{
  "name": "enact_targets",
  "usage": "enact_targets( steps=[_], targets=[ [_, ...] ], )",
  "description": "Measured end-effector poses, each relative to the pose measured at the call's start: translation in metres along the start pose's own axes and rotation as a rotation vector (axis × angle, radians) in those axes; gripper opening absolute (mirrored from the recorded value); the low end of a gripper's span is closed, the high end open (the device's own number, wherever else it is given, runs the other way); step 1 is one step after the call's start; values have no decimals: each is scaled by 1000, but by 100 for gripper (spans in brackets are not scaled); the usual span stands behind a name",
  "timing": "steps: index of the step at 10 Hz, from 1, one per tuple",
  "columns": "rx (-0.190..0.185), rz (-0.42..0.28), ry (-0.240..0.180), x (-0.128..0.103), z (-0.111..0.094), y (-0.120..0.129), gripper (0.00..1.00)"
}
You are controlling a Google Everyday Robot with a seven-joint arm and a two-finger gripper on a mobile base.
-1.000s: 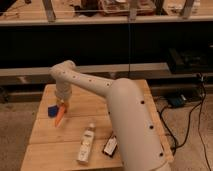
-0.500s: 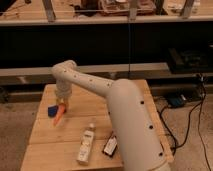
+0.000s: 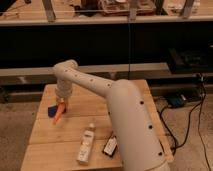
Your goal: Place the pepper on the white sponge
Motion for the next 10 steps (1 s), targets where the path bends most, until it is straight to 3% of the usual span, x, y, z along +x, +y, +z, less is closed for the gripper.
enact_targets(
  steps=[3, 10],
  targets=[
    [13, 9, -7, 1, 2, -3, 35],
    [43, 15, -22, 6, 6, -8, 40]
  ],
)
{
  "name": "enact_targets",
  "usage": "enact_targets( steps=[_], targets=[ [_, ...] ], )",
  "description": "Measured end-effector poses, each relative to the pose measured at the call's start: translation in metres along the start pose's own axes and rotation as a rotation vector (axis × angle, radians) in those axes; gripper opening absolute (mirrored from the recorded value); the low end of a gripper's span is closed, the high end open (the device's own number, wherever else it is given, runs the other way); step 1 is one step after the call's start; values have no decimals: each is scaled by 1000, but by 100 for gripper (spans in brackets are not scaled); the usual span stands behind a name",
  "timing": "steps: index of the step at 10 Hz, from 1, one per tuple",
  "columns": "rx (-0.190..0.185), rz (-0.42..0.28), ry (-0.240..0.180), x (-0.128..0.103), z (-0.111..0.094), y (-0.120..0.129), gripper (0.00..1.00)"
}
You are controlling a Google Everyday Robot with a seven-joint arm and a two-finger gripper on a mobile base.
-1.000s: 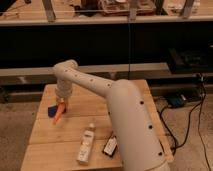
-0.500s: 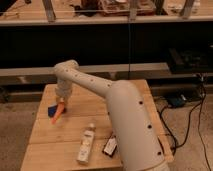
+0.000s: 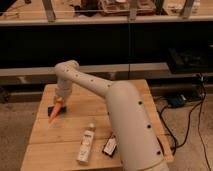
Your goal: Place the pepper on the white sponge
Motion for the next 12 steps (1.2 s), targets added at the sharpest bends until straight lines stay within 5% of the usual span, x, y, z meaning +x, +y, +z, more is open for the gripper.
enact_targets(
  steps=[6, 10, 12],
  targets=[
    [7, -12, -19, -3, 4, -3, 85],
    [12, -22, -24, -3, 7, -8, 73],
    [8, -17, -23, -1, 5, -3, 84]
  ],
)
